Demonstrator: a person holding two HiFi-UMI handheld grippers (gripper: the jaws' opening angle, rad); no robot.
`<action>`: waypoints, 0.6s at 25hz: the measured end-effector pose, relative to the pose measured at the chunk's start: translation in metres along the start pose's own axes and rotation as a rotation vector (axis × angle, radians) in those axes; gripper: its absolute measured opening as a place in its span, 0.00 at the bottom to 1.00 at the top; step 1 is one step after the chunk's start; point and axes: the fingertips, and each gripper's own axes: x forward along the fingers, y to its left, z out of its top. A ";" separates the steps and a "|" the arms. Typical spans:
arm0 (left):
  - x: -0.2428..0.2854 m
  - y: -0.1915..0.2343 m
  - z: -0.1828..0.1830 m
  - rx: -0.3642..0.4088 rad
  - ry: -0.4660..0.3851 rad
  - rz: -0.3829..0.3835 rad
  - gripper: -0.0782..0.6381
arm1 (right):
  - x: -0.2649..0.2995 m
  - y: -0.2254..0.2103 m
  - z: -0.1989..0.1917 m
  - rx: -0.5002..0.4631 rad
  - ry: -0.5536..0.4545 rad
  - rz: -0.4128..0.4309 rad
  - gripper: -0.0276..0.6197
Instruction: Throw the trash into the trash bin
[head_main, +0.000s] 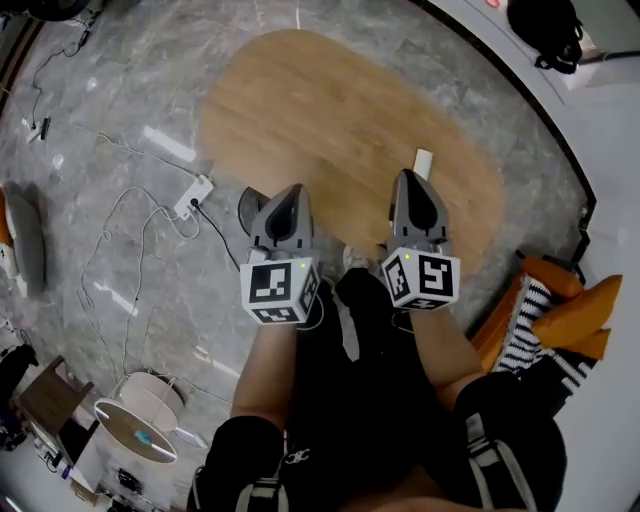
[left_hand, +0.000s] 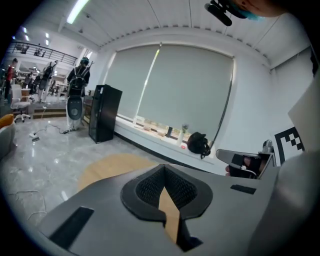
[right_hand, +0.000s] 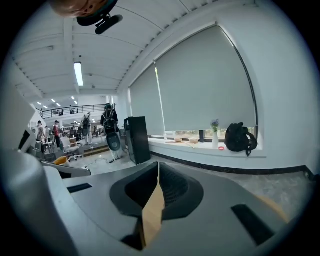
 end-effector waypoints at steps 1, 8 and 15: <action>0.009 -0.013 -0.006 0.007 0.010 -0.019 0.13 | -0.003 -0.015 -0.005 0.006 0.000 -0.009 0.06; 0.071 -0.084 -0.054 0.025 0.097 -0.114 0.13 | 0.007 -0.100 -0.078 0.061 0.157 -0.053 0.30; 0.109 -0.114 -0.090 0.062 0.199 -0.143 0.13 | 0.040 -0.159 -0.163 0.088 0.335 -0.138 0.34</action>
